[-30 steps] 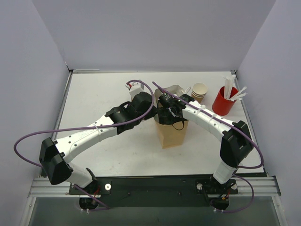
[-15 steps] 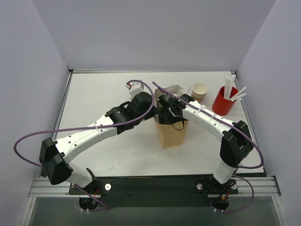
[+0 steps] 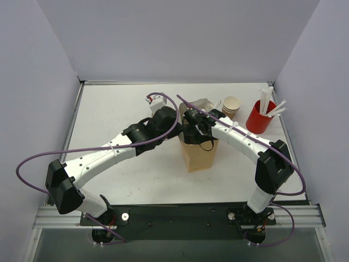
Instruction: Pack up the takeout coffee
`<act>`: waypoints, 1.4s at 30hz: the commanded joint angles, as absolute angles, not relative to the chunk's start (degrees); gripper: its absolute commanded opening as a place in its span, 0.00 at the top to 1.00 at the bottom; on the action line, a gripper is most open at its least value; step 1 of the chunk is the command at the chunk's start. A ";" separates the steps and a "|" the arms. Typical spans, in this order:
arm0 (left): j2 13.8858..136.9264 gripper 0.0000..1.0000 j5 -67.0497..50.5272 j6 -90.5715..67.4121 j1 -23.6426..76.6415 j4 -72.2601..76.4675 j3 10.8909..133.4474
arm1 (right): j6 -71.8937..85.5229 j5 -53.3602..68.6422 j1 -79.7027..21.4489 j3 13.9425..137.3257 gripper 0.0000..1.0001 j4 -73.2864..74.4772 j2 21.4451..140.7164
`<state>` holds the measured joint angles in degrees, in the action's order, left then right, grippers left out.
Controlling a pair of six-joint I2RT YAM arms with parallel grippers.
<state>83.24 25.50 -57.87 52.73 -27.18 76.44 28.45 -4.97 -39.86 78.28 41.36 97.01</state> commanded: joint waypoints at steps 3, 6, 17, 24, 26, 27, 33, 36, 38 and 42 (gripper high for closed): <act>82.09 1.00 25.05 -57.48 52.38 -26.28 79.45 | 27.60 -9.58 -39.64 76.11 0.50 44.12 98.53; 82.09 1.00 25.05 -57.48 52.38 -26.37 79.54 | 27.51 -9.58 -39.64 76.11 0.49 44.03 98.61; 81.91 1.00 25.40 -57.66 52.38 -26.72 79.45 | 27.51 -9.49 -39.64 75.67 0.46 44.03 97.82; 81.91 1.00 25.40 -57.75 52.47 -26.89 79.54 | 27.33 -9.23 -39.64 75.59 0.42 44.12 97.74; 82.09 1.00 25.31 -57.66 52.47 -26.81 79.72 | 27.25 -9.32 -39.64 75.50 0.39 44.21 97.47; 82.18 1.00 25.23 -57.74 52.47 -26.63 79.80 | 27.25 -9.32 -39.64 75.59 0.38 44.12 97.30; 82.35 1.00 24.96 -57.66 52.38 -26.54 79.81 | 27.33 -8.97 -39.64 75.85 0.35 44.03 97.29; 82.35 1.00 25.05 -57.48 52.38 -26.45 79.98 | 27.25 -8.88 -39.64 76.29 0.32 44.12 97.38; 82.27 1.00 25.14 -57.48 52.38 -26.37 79.89 | 27.25 -8.79 -39.64 76.64 0.30 44.21 97.21; 82.27 1.00 24.87 -57.39 52.29 -26.37 79.89 | 27.07 -8.70 -39.73 76.99 0.25 44.47 96.94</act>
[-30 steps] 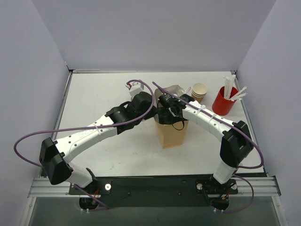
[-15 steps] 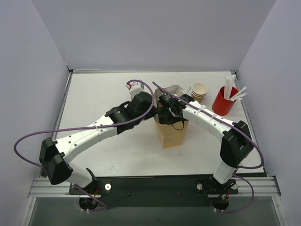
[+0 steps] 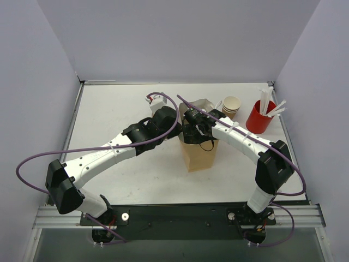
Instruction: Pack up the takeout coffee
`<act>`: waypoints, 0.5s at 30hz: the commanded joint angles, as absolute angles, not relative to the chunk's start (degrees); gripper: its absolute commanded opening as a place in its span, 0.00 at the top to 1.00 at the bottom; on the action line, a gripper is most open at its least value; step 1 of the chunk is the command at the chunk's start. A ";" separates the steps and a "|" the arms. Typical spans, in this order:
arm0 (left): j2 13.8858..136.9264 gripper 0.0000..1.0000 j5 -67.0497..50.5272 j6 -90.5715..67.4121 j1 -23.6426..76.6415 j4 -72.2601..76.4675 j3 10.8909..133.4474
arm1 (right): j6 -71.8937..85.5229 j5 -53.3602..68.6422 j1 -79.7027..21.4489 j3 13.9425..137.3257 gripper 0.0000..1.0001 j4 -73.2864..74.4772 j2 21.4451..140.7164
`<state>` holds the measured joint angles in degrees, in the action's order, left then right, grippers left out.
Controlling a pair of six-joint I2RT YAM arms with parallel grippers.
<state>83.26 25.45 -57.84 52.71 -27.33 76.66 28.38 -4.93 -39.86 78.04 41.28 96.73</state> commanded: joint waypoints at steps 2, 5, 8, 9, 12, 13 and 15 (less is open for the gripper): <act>82.35 1.00 24.87 -57.57 52.29 -26.37 79.98 | 27.16 -8.70 -39.73 77.17 0.23 44.56 96.77; 82.27 1.00 24.79 -57.57 52.29 -26.37 79.89 | 27.07 -8.61 -39.73 77.26 0.20 44.74 96.68; 82.35 1.00 24.79 -57.57 52.29 -26.46 79.80 | 27.07 -8.70 -39.81 77.34 0.19 44.83 96.42; 82.27 1.00 24.96 -57.66 52.21 -26.37 79.80 | 27.16 -8.70 -39.81 77.34 0.19 44.82 96.42; 82.26 1.00 24.96 -57.57 52.21 -26.37 79.80 | 27.07 -8.61 -39.90 77.43 0.18 45.09 96.24; 82.27 1.00 24.96 -57.57 52.21 -26.45 79.98 | 26.98 -8.61 -39.82 77.69 0.18 45.00 96.24; 82.44 1.00 24.87 -57.48 52.21 -26.37 79.98 | 26.90 -8.70 -39.81 77.96 0.18 45.26 96.24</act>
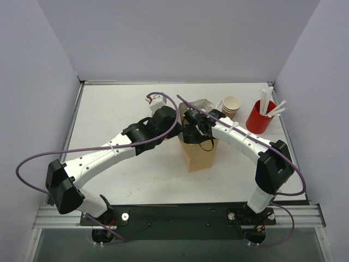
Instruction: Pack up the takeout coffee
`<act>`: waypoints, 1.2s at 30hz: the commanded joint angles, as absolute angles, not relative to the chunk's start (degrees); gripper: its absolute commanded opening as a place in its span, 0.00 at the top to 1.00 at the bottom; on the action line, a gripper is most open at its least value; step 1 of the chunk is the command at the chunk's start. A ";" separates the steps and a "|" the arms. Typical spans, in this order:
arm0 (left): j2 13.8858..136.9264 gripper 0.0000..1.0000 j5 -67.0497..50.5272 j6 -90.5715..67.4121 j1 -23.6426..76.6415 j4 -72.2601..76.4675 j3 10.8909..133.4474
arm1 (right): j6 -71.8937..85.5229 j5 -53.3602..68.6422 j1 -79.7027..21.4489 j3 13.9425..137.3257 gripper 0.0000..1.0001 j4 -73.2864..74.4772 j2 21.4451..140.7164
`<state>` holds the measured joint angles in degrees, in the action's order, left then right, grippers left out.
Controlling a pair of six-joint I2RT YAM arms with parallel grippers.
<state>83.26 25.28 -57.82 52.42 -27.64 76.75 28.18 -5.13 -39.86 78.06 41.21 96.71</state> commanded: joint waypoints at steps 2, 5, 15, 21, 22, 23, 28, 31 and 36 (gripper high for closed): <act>82.44 1.00 24.87 -57.48 52.21 -26.45 80.07 | 26.98 -8.70 -39.81 78.05 0.16 45.35 96.15; 82.53 1.00 24.87 -57.39 52.12 -26.54 80.16 | 26.89 -8.70 -39.81 78.31 0.15 45.35 96.06; 82.53 1.00 24.96 -57.39 52.12 -26.81 80.33 | 26.81 -8.79 -39.81 79.80 0.14 46.05 95.01; 82.53 1.00 25.05 -57.48 52.03 -26.89 80.24 | 26.89 -8.61 -39.73 80.42 0.14 46.32 94.75; 82.53 1.00 25.05 -57.57 52.03 -26.98 80.24 | 26.81 -8.53 -39.81 80.51 0.14 46.41 94.75; 82.62 1.00 25.05 -57.48 52.03 -26.90 80.24 | 26.72 -8.53 -39.73 80.59 0.14 46.32 94.66; 82.62 1.00 24.96 -57.48 52.03 -26.90 80.24 | 26.63 -8.44 -39.81 80.77 0.13 46.49 94.57; 82.62 1.00 24.96 -57.48 52.03 -26.89 80.33 | 26.54 -8.53 -39.81 80.77 0.13 46.58 94.57; 82.62 1.00 24.96 -57.48 52.03 -26.90 80.33 | 26.37 -8.35 -39.81 80.86 0.12 46.58 94.57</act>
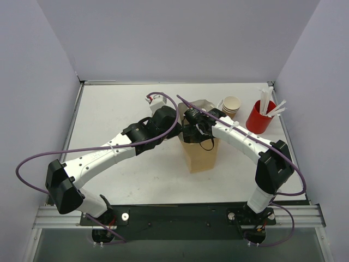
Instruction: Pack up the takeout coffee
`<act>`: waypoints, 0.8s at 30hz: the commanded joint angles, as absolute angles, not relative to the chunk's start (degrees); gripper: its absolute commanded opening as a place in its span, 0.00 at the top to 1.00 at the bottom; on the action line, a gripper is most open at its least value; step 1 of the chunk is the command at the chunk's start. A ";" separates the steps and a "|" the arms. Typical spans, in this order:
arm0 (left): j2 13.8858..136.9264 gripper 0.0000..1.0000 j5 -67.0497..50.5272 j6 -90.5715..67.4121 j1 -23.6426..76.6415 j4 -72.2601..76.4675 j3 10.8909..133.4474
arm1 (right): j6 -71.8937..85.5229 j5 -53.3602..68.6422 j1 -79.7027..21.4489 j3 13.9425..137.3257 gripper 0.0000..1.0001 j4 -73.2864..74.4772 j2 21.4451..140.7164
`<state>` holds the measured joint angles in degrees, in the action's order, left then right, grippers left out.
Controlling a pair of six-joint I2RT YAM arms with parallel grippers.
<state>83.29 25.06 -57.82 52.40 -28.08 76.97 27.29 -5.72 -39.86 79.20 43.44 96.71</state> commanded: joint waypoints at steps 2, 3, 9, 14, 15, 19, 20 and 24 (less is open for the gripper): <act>82.62 1.00 24.96 -57.57 52.03 -26.98 80.24 | 26.37 -8.35 -39.81 80.86 0.11 46.49 94.57; 82.62 1.00 24.96 -57.48 52.03 -26.98 80.16 | 26.45 -8.35 -39.81 80.95 0.11 46.58 94.48; 82.71 1.00 25.05 -57.48 52.03 -27.16 80.24 | 26.63 -8.44 -39.90 81.30 0.11 46.76 93.69; 82.71 1.00 25.05 -57.48 52.03 -27.33 80.25 | 26.63 -8.26 -39.81 81.74 0.11 46.76 93.25; 82.71 1.00 25.05 -57.48 52.03 -27.33 80.16 | 26.54 -8.17 -39.81 81.91 0.11 46.76 93.16; 82.71 1.00 24.96 -57.48 52.03 -27.33 80.33 | 26.10 -7.65 -39.90 82.70 0.10 46.84 93.16; 82.79 1.00 24.96 -57.39 52.03 -27.33 80.33 | 26.02 -7.65 -39.82 82.79 0.10 46.85 93.34; 82.62 1.00 24.87 -57.13 51.94 -27.33 80.42 | 26.19 -8.08 -39.81 82.79 0.09 46.85 92.90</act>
<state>83.29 25.04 -57.82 52.40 -28.05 77.30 26.74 -6.07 -39.83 80.90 44.27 95.88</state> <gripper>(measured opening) 0.022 0.905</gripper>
